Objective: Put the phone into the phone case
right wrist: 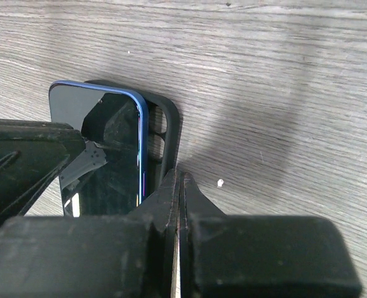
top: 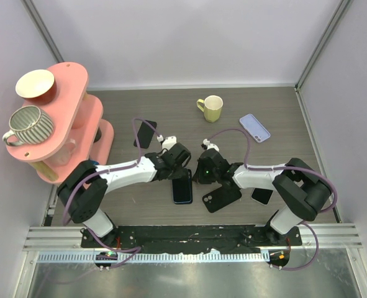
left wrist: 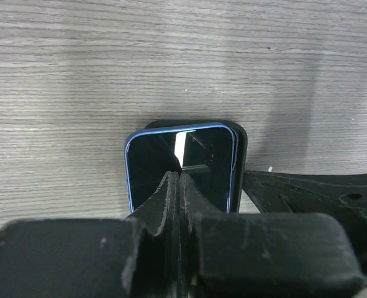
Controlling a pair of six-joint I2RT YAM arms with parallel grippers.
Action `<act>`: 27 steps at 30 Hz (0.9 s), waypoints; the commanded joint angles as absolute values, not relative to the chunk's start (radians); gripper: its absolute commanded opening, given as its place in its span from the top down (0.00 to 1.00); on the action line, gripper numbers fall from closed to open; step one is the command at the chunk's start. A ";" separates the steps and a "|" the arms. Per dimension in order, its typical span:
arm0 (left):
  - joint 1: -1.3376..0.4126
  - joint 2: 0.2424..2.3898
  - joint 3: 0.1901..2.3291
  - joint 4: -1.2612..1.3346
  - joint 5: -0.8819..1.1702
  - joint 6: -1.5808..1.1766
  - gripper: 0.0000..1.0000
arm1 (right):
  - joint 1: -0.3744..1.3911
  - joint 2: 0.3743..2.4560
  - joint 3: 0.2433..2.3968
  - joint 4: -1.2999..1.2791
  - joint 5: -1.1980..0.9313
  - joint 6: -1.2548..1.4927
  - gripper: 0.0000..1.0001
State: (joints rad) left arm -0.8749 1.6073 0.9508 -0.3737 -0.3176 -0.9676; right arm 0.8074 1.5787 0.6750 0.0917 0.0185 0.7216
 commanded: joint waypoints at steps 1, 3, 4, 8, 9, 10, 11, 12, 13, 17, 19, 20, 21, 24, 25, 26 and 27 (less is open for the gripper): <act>-0.874 1.525 0.954 -0.369 -0.362 -0.979 1.00 | 0.804 1.606 0.675 0.106 0.021 0.735 0.99; -0.873 1.508 0.977 -0.447 -0.429 -0.968 1.00 | 0.804 1.608 0.676 0.106 0.021 0.735 0.99; -0.873 1.506 0.985 -0.474 -0.452 -0.966 1.00 | 0.804 1.608 0.676 0.104 0.021 0.736 0.99; -0.868 1.516 0.986 -0.545 -0.502 -0.976 1.00 | 0.805 1.603 0.678 0.100 0.028 0.735 0.99; -0.867 1.523 0.980 -0.535 -0.493 -0.980 1.00 | 0.804 1.603 0.678 0.100 0.034 0.735 0.99; -0.868 1.528 0.974 -0.525 -0.468 -0.985 1.00 | 0.805 1.603 0.680 0.095 0.037 0.736 0.99; -0.867 1.534 0.965 -0.509 -0.460 -0.989 1.00 | 0.804 1.603 0.680 0.094 0.040 0.735 0.99; -0.867 1.552 0.966 -0.511 -0.456 -0.992 1.00 | 0.804 1.606 0.681 0.094 0.041 0.738 0.99; -0.867 1.561 0.972 -0.518 -0.466 -0.996 1.00 | 0.805 1.608 0.683 0.094 0.040 0.736 0.99; -0.867 1.601 1.008 -0.566 -0.500 -0.996 1.00 | 0.802 1.611 0.681 0.092 0.040 0.736 0.99; -0.867 1.617 1.017 -0.569 -0.503 -0.994 1.00 | 0.805 1.611 0.681 0.094 0.041 0.736 0.99; -0.867 1.621 1.022 -0.584 -0.512 -1.002 1.00 | 0.804 1.611 0.681 0.094 0.041 0.735 0.99; -0.865 1.627 1.026 -0.591 -0.518 -1.006 1.00 | 0.804 1.609 0.681 0.094 0.041 0.735 0.99; -0.865 1.641 1.031 -0.585 -0.520 -1.011 1.00 | 0.804 1.611 0.681 0.094 0.043 0.735 0.99; -0.865 1.640 1.022 -0.572 -0.514 -1.008 1.00 | 0.804 1.609 0.681 0.094 0.043 0.735 0.99; -0.865 1.634 1.014 -0.531 -0.505 -1.006 1.00 | 0.804 1.612 0.680 0.094 0.043 0.735 0.99; -0.865 1.628 1.003 -0.503 -0.477 -1.002 1.00 | 0.804 1.612 0.680 0.095 0.043 0.736 0.99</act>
